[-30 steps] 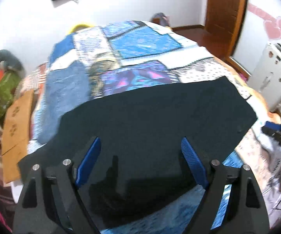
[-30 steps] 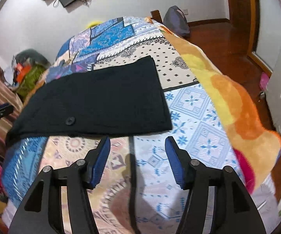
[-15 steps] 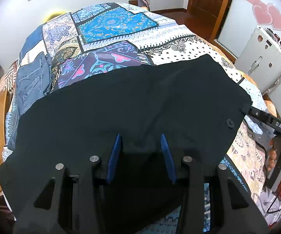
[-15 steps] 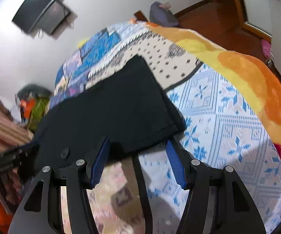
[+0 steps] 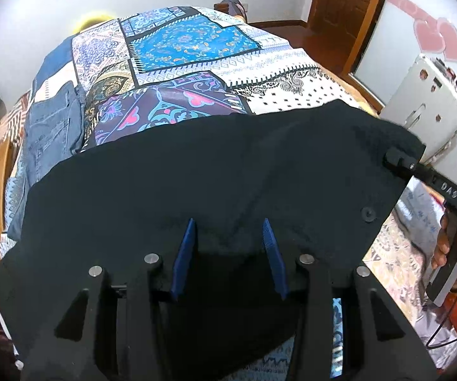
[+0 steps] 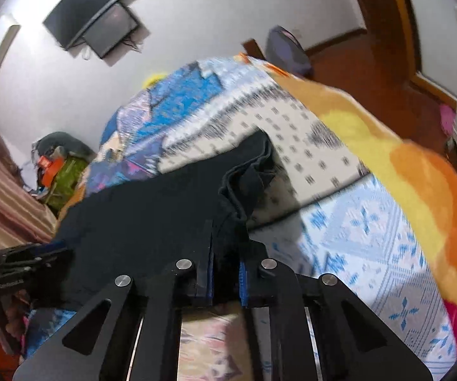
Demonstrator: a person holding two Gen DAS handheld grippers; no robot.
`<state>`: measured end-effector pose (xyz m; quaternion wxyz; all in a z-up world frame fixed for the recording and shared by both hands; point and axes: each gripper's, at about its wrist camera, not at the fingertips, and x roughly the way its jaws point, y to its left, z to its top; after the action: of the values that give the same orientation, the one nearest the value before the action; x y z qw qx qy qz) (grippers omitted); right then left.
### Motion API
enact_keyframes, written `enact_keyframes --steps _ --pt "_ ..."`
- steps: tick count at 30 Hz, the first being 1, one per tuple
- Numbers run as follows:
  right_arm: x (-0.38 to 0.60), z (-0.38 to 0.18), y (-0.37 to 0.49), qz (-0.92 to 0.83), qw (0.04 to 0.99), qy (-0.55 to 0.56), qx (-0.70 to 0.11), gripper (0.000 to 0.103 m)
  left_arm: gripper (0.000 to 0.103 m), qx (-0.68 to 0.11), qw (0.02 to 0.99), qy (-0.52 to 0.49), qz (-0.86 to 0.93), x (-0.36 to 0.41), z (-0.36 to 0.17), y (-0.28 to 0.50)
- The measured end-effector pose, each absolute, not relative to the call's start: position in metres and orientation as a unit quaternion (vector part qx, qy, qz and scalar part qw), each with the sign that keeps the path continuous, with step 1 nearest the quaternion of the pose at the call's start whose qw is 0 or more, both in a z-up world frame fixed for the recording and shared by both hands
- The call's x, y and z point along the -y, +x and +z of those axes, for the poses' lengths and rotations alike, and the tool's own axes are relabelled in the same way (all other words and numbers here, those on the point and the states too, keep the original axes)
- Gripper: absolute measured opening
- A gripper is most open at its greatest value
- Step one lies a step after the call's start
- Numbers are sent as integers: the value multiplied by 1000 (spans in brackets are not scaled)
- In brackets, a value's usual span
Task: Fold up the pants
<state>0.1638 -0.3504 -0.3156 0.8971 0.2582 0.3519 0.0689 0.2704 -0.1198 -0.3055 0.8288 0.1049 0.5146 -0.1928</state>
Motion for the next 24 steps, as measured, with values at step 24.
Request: enact_keyframes --steps 24 --pt "177 -190 204 271 918 146 -250 10 65 -391 916 -12 -91 -45 -206 218"
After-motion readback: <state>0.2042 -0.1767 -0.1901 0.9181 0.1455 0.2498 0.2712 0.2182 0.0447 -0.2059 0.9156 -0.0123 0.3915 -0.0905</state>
